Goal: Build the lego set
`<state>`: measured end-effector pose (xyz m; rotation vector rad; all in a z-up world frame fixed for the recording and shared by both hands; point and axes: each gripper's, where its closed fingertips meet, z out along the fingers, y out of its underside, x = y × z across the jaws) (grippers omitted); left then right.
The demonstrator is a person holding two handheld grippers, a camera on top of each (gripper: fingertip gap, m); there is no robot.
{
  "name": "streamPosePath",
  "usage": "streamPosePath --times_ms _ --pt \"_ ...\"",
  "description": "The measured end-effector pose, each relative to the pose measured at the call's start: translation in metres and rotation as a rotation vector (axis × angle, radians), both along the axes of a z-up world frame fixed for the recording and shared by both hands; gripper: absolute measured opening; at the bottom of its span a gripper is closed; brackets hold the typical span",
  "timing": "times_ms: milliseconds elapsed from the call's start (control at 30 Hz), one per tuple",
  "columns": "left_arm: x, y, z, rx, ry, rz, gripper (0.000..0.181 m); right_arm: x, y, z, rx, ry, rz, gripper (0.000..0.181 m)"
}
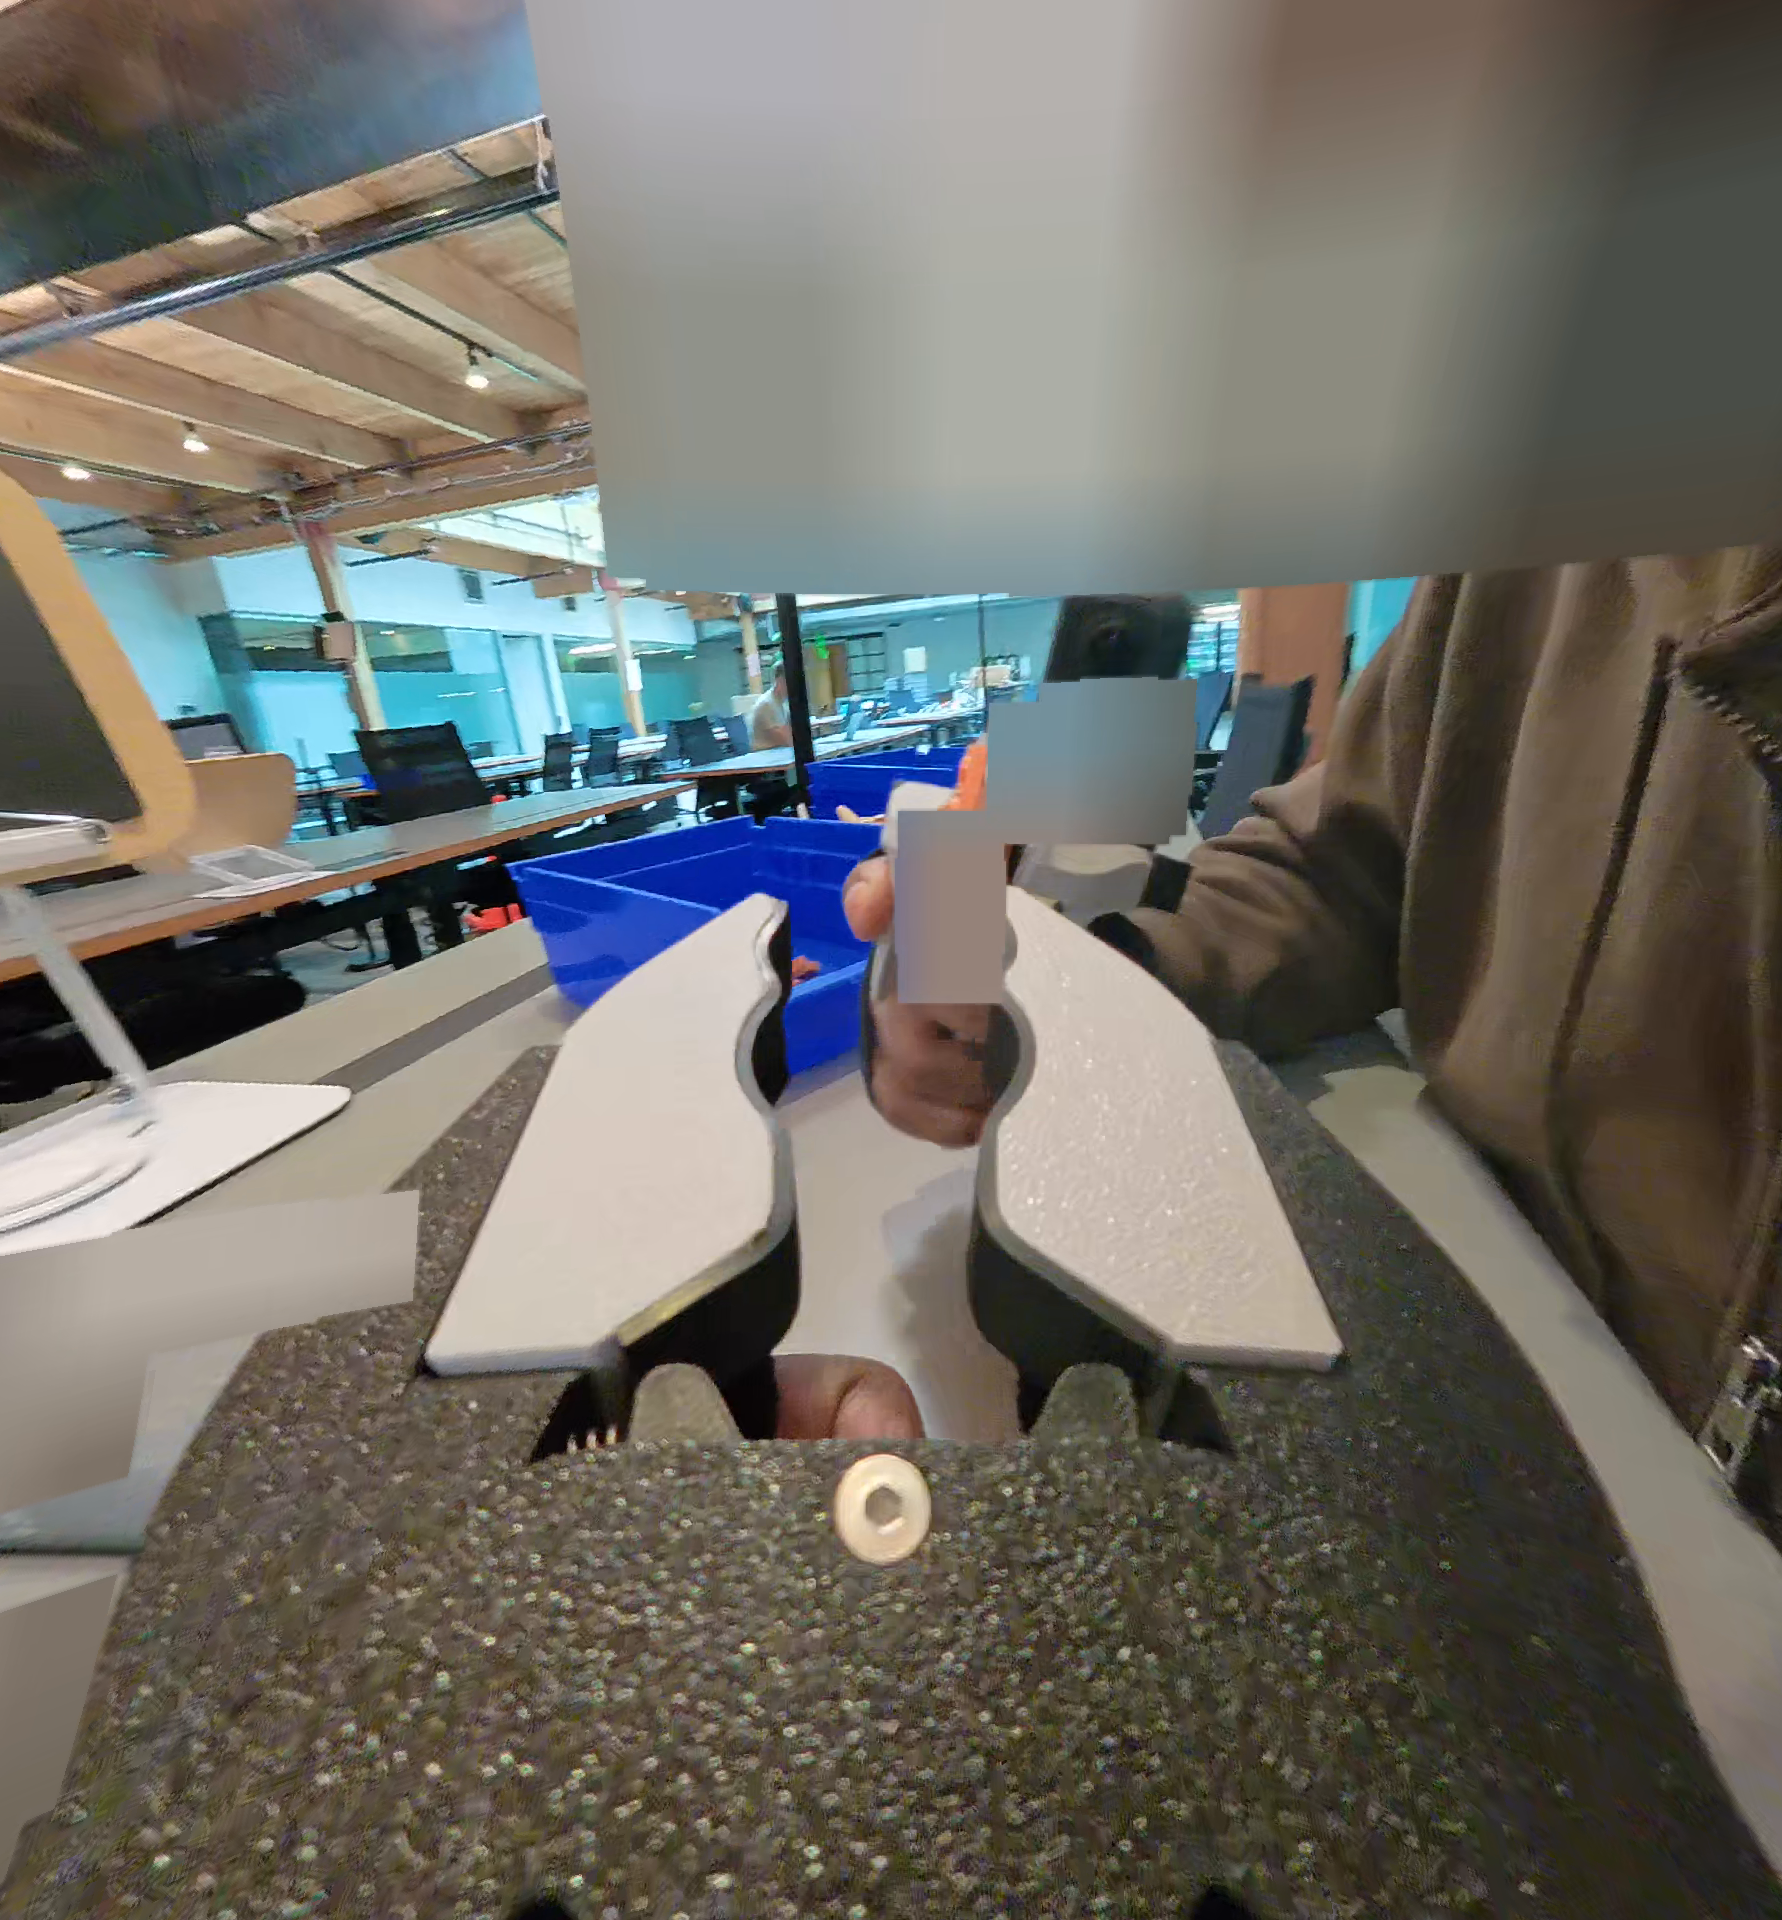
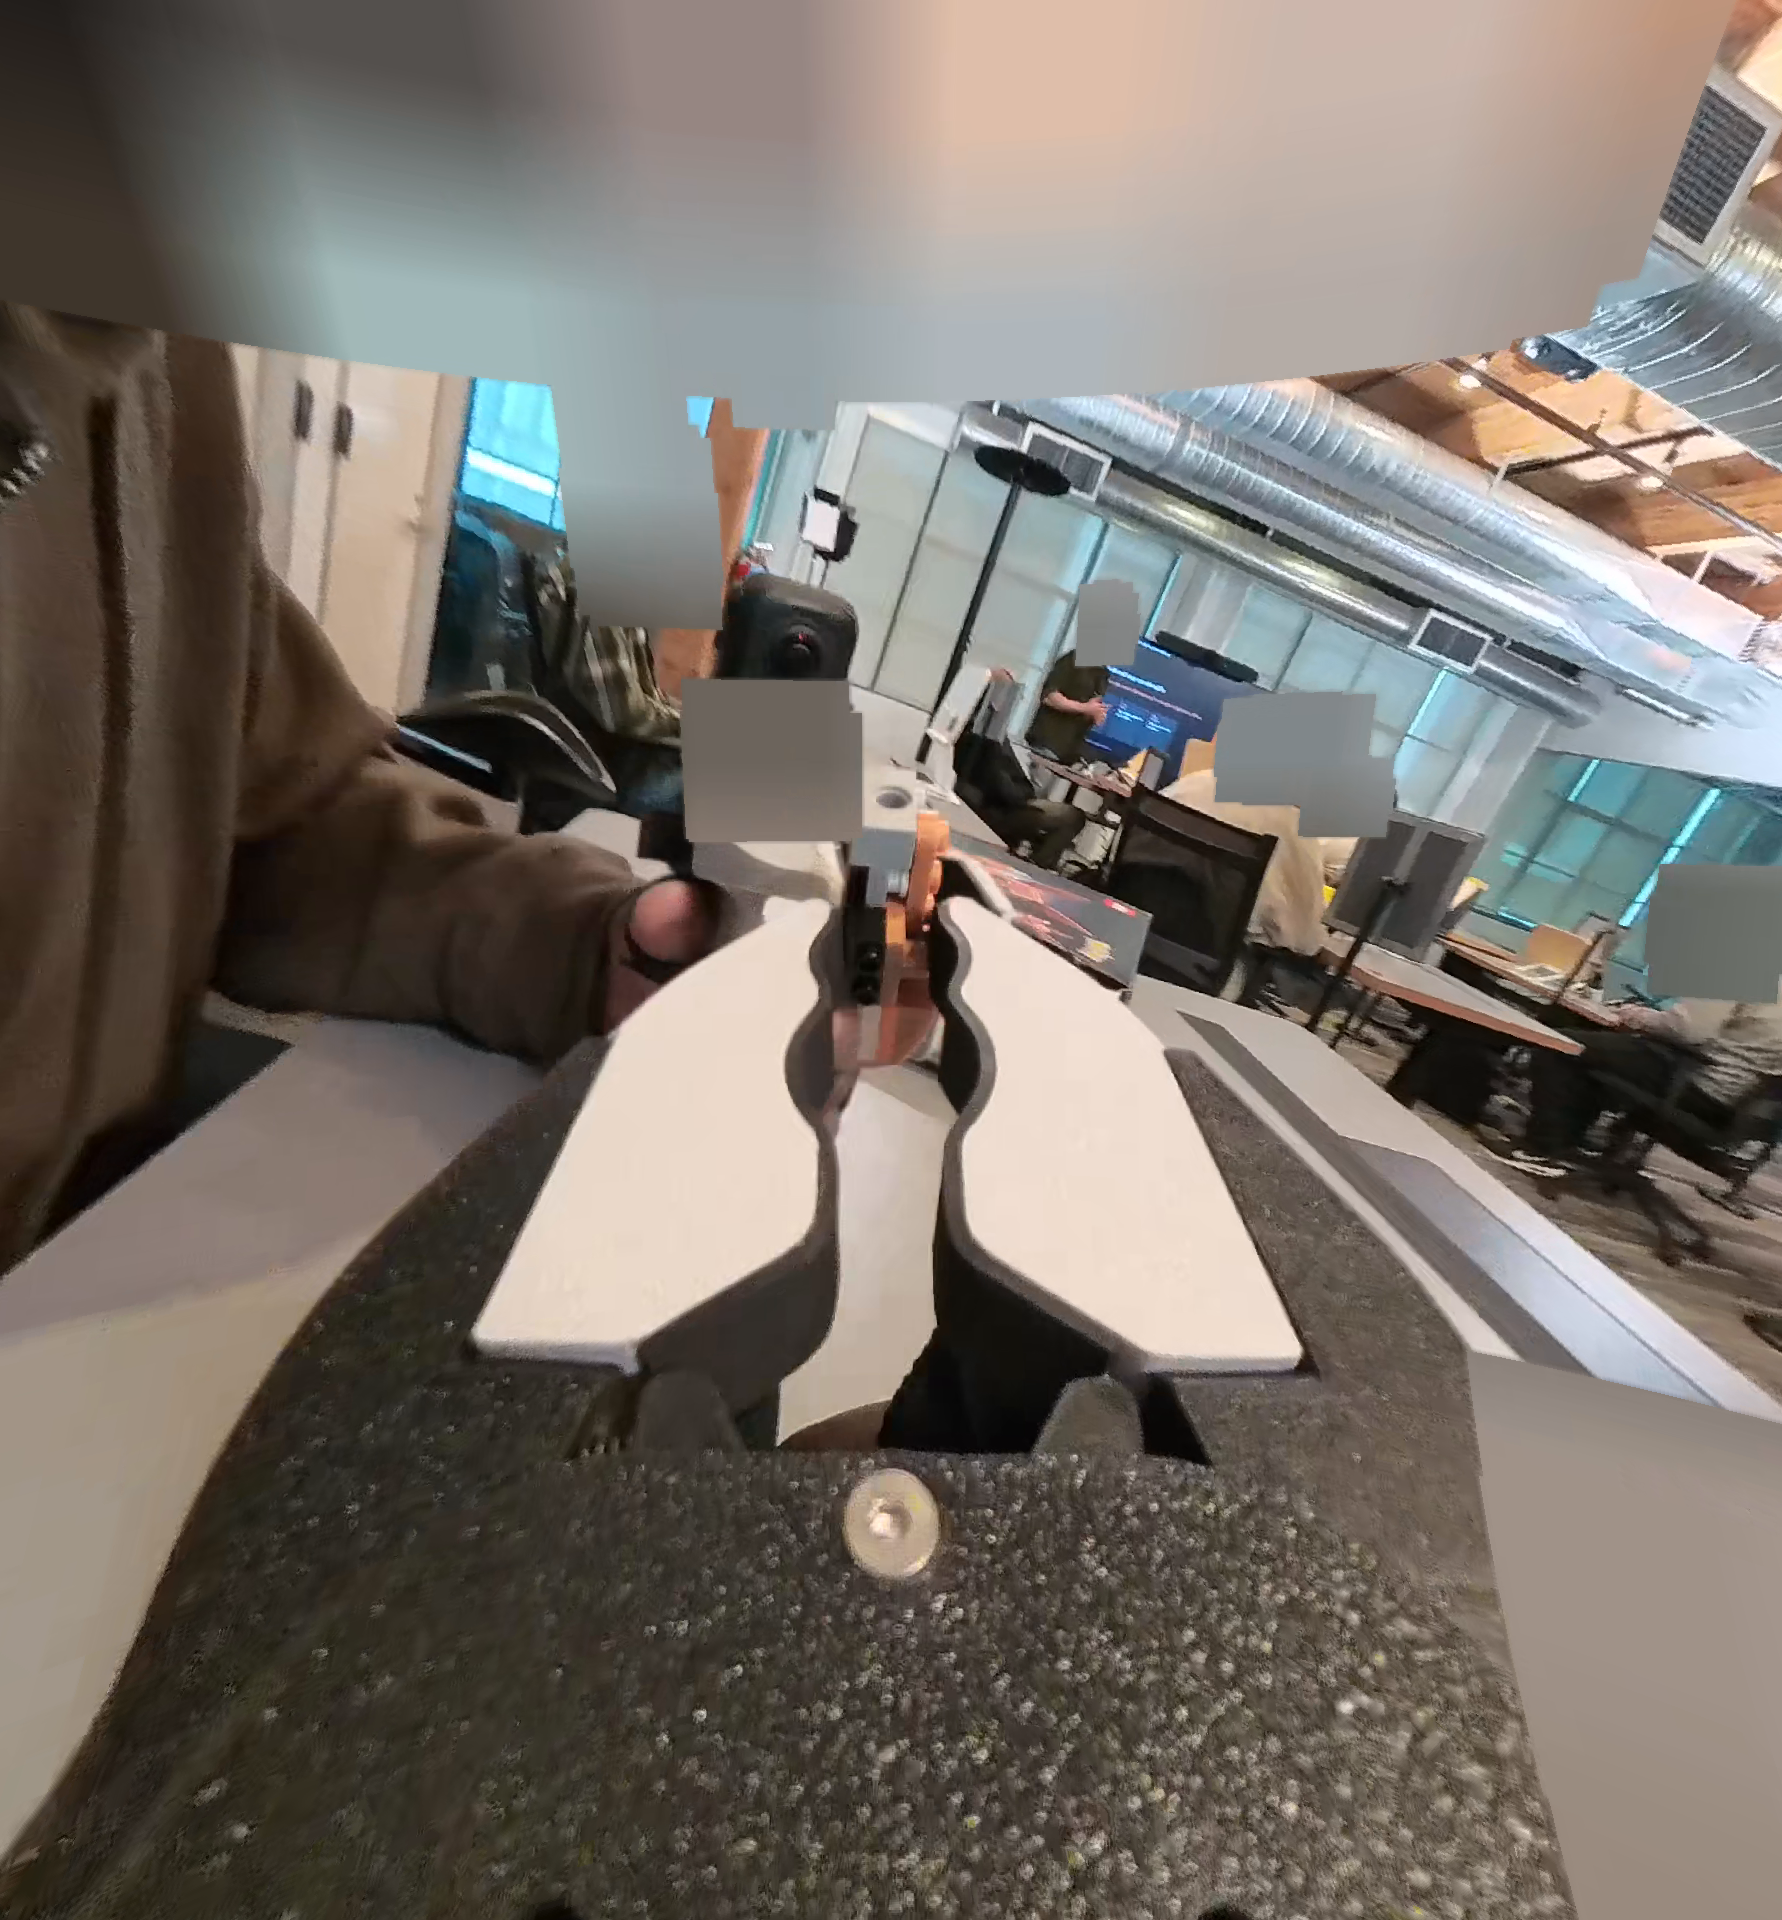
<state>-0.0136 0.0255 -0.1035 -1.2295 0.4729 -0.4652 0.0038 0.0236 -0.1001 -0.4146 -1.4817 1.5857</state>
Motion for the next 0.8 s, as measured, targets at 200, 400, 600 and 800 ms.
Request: streamPosePath --times_ms 200,400,600,800 --pt "0.012 -0.006 0.008 0.094 0.113 0.042 0.027 0.001 -0.004 -0.002 -0.022 -0.012 0.039 0.015" --pt "0.019 -0.01 0.007 0.093 0.206 0.05 0.019 0.0 -0.005 -0.005 0.044 0.002 0.012 0.015" --pt "0.02 -0.008 0.005 0.034 0.2 0.041 0.018 -0.001 -0.004 -0.009 0.125 0.023 -0.025 0.016" --pt "0.02 -0.002 -0.001 -0.044 0.205 0.05 0.019 -0.002 -0.004 -0.009 0.16 0.036 -0.044 0.015"
